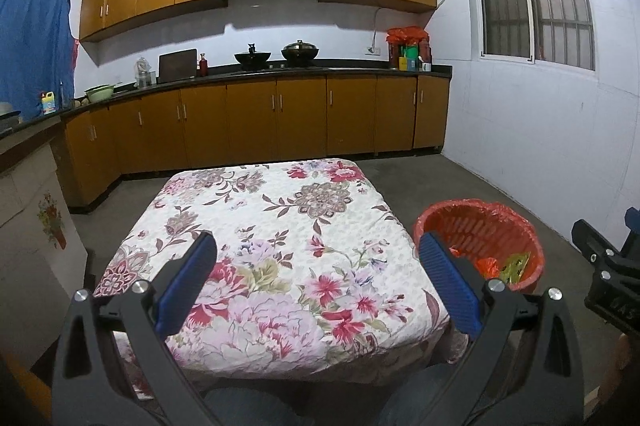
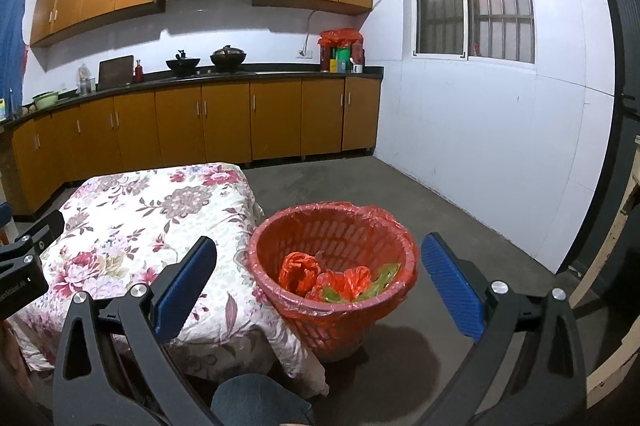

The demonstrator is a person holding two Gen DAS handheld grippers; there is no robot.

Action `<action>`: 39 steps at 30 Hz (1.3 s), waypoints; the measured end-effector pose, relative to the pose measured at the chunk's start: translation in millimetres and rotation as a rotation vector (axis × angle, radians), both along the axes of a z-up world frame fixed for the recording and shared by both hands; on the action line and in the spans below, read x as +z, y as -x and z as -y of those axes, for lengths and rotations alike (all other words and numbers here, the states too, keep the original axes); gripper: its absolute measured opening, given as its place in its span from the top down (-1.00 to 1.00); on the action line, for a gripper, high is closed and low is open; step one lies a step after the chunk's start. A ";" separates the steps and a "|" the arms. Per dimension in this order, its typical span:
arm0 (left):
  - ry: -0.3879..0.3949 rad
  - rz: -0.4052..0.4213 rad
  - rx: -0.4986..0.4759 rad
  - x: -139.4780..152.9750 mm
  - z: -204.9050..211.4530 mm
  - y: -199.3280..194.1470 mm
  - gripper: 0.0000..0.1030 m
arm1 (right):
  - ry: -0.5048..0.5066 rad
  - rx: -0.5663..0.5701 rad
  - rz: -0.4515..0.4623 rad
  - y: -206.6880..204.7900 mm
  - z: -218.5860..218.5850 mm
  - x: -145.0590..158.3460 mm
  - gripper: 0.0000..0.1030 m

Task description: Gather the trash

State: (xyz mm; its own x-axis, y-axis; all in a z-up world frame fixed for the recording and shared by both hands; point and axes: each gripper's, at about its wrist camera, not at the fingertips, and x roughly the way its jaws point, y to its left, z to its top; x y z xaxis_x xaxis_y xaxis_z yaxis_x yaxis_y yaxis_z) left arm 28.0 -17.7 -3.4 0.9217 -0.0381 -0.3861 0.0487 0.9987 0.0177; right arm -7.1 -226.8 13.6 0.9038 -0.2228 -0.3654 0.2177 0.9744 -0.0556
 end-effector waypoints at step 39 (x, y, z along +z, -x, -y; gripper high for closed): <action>0.016 -0.079 0.032 -20.3 -5.4 10.1 -0.92 | -0.043 -0.044 -0.144 -1.5 -1.3 -22.3 -0.97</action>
